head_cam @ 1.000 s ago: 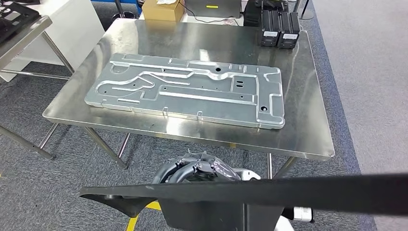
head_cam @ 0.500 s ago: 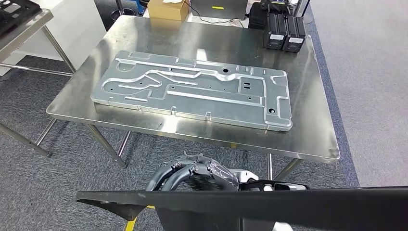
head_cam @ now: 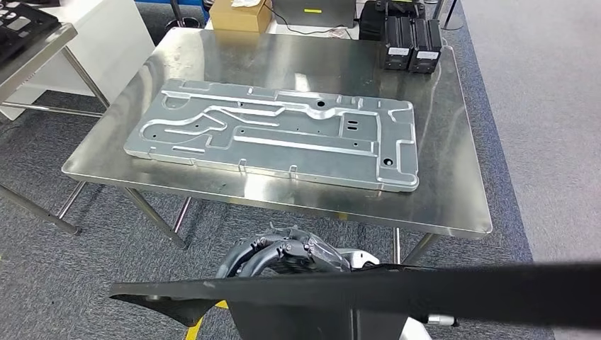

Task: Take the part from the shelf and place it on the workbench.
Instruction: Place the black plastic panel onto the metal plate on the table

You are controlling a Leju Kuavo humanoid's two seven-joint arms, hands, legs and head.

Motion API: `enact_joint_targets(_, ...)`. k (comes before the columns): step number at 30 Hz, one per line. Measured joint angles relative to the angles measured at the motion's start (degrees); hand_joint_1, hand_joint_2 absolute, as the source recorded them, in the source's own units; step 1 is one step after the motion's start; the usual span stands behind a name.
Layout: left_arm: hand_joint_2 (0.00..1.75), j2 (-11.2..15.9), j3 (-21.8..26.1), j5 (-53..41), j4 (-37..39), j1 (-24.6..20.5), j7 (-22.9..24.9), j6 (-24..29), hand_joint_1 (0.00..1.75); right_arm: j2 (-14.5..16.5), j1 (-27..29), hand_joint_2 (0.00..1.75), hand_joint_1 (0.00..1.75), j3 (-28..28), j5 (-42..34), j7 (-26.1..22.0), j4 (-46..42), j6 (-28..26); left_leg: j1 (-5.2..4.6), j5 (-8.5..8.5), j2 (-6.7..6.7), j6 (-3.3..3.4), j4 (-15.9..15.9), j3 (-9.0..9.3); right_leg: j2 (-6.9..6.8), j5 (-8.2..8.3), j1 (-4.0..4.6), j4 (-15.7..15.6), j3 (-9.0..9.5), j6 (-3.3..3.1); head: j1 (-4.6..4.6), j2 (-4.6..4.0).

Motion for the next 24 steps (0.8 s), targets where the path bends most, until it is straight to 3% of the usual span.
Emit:
enact_joint_targets(1,1.75,0.0,0.02,0.04,0.0,0.03,-0.16,-0.07,0.0,0.0,0.01,1.75,1.75,0.01,0.0,-0.01,0.1,-0.03,0.0,1.19,0.0,0.07,-0.99,0.41,0.03,-0.05,0.03,0.07,0.04,0.0,0.0,0.0)
enact_joint_targets(3,1.75,0.0,0.11,0.11,0.0,0.03,-0.31,-0.11,0.0,0.0,0.0,1.75,1.75,0.01,0.0,-0.03,0.25,-0.08,0.0,5.2,0.01,0.39,-8.16,3.73,0.1,-0.2,0.04,0.17,0.22,0.14,0.01,0.0)
enact_joint_targets(5,1.75,0.0,0.26,0.15,0.0,-0.09,-0.22,-0.1,0.0,0.0,-0.02,1.75,1.75,0.01,0.0,-0.08,0.35,-0.11,-0.24,7.27,-0.01,0.92,-14.45,6.67,0.13,-0.33,0.23,0.32,0.19,0.6,0.03,0.0)
enact_joint_targets(10,1.75,-0.04,0.46,0.21,0.0,-0.02,-0.09,-0.11,0.0,0.02,-0.06,1.75,1.75,0.01,0.0,-0.25,0.44,-0.34,-0.32,6.11,-0.16,2.84,-16.75,7.99,-0.01,-1.85,0.25,1.29,-0.24,2.24,0.13,0.0)
enact_joint_targets(12,1.75,-0.07,0.55,0.21,0.0,0.13,-0.05,-0.11,0.0,-0.03,0.0,1.75,1.75,0.01,0.01,-0.31,0.47,-0.4,-0.24,5.87,-0.1,3.49,-17.04,9.03,-0.05,-3.77,0.03,6.76,-3.08,2.76,0.21,0.0)
enact_joint_targets(14,1.75,-0.05,0.62,0.16,0.0,0.17,-0.04,-0.1,0.0,-0.17,0.33,1.75,1.75,-0.02,0.03,-0.36,0.62,-0.48,-0.34,5.11,-0.03,3.72,-17.02,9.99,-0.05,-6.02,-0.06,14.26,-8.08,3.14,0.24,0.0)
enact_joint_targets(15,1.75,-0.05,0.64,0.13,0.0,0.22,-0.04,-0.09,0.0,-0.26,0.54,1.75,1.75,-0.03,0.05,-0.37,0.72,-0.54,-0.38,4.64,-0.05,3.71,-17.01,10.59,-0.05,-5.83,-0.06,16.23,-9.88,3.2,0.24,0.0)
enact_joint_targets(16,1.75,-0.04,0.66,0.1,0.0,0.3,-0.04,-0.09,0.0,-0.32,0.7,1.75,1.75,-0.05,0.08,-0.38,0.8,-0.59,-0.4,4.09,-0.09,3.64,-17.01,11.36,-0.05,-4.26,-0.03,15.88,-10.56,3.14,0.25,0.0)
enact_joint_targets(17,1.75,-0.05,0.66,0.09,0.0,0.39,-0.04,-0.09,0.0,-0.37,0.8,1.75,1.75,-0.06,0.09,-0.4,0.86,-0.64,-0.41,3.47,-0.14,3.55,-17.01,12.26,-0.05,-1.57,0.02,13.26,-10.06,2.95,0.25,0.0)
enact_joint_targets(19,1.75,-0.16,0.68,0.08,0.04,0.47,-0.04,-0.1,0.0,-0.44,0.87,1.75,1.75,-0.1,0.11,-0.44,0.92,-0.71,-0.47,2.02,-0.16,3.23,-17.07,13.82,-0.06,3.74,0.37,5.37,-7.47,2.22,0.14,0.0)
enact_joint_targets(20,1.75,-0.25,0.7,0.08,0.09,0.46,-0.04,-0.11,0.0,-0.49,0.91,1.75,1.75,-0.12,0.12,-0.48,0.96,-0.73,-0.49,1.4,-0.17,2.95,-17.17,14.37,-0.06,4.89,0.65,2.71,-6.41,1.79,0.04,0.01)
enact_joint_targets(22,1.75,-0.39,0.72,0.06,0.18,0.33,-0.04,-0.12,0.0,-0.6,1.02,1.75,1.75,-0.15,0.17,-0.52,1.03,-0.76,-0.37,0.38,-0.12,2.2,-17.77,15.39,0.01,3.99,1.15,1.55,-5.44,1.01,-0.16,0.01)
enact_joint_targets(24,1.75,-0.29,0.71,0.0,0.15,0.03,-0.01,-0.13,0.0,-0.58,1.02,1.75,1.75,-0.17,0.24,-0.6,0.88,-0.79,-0.32,-0.56,0.02,1.57,-18.96,17.34,0.09,2.63,0.92,1.04,-3.99,0.48,-0.12,0.0)
